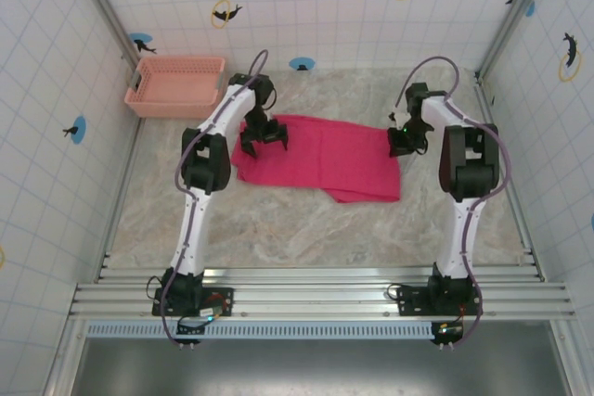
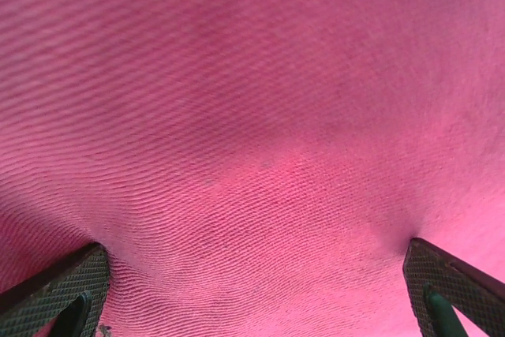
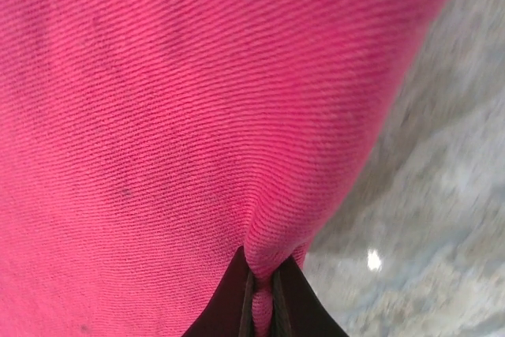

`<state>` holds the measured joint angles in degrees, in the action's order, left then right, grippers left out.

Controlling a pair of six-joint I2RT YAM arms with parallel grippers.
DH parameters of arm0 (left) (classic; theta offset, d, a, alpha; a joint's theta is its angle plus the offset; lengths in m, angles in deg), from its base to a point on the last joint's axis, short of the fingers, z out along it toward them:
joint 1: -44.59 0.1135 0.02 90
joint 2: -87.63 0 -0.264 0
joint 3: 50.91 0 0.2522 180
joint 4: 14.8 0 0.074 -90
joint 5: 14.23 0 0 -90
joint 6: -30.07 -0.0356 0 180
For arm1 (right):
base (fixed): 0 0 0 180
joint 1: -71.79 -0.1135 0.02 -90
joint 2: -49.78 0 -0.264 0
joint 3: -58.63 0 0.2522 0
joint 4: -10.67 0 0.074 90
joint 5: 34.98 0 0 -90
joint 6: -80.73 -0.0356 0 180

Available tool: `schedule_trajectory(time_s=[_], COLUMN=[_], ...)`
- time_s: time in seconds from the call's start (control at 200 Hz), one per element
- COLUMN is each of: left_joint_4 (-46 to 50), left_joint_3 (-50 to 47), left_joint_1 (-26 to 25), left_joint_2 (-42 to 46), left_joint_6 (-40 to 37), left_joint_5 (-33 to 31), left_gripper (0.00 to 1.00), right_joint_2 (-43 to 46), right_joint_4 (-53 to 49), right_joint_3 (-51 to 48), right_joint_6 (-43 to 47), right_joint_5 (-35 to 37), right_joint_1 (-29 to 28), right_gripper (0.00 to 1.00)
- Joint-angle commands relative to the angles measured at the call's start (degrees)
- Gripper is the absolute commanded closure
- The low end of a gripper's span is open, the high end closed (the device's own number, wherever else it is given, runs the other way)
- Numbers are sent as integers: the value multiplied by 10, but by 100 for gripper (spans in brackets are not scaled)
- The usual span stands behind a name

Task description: Roll up the long pants

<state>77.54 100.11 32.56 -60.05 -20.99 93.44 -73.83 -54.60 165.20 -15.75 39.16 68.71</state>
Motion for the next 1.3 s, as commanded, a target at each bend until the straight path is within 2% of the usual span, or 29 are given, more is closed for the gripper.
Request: schedule_trajectory(time_s=[0.0,0.04,0.115,0.23,0.28,0.39,0.505,0.59,0.721,0.811,0.866,0.926,1.036,1.141,1.296], left_joint_4=[-67,-99,-171,-341,-390,-426,-518,-569,-643,-711,-739,-719,-733,-703,-576], left_joint_3=[35,32,15,-34,-19,70,74,77,77,77,84,103,80,79,71], left_joint_1=[15,19,22,18,12,-7,-27,-33,-33,-27,-20,-12,4,20,38], left_joint_2=[-61,-66,-74,-86,-107,-165,-188,-208,-230,-236,-236,-228,-177,-126,-40], left_joint_6=[23,50,112,240,279,332,396,433,473,493,483,452,429,370,215], left_joint_5=[30,47,79,150,168,177,179,188,220,243,262,275,294,310,310], left_gripper=[3,2,3,3,3,3,3,2,2,3,3,3,3,2,3], right_joint_2=[41,59,92,138,156,178,185,184,179,169,167,171,189,225,259], right_joint_4=[-48,-49,-52,-66,-63,-53,-31,-14,-26,-59,-92,-144,-227,-235,-193], right_joint_3=[-70,-94,-130,-166,-182,-201,-216,-210,-165,-127,-92,-49,8,-17,-99], right_joint_6=[-15,-26,-47,-88,-112,-156,-203,-232,-228,-203,-175,-138,-36,78,188], right_joint_5=[-18,-18,-62,-78,-89,-103,-131,-154,-154,-160,-152,-119,-29,81,174], right_joint_1=[-26,-36,-61,-120,-153,-211,-266,-307,-337,-338,-338,-338,-344,-364,-390], right_gripper=[94,94,92,91,91,91,89,81,61,57,55,54,51,50,48])
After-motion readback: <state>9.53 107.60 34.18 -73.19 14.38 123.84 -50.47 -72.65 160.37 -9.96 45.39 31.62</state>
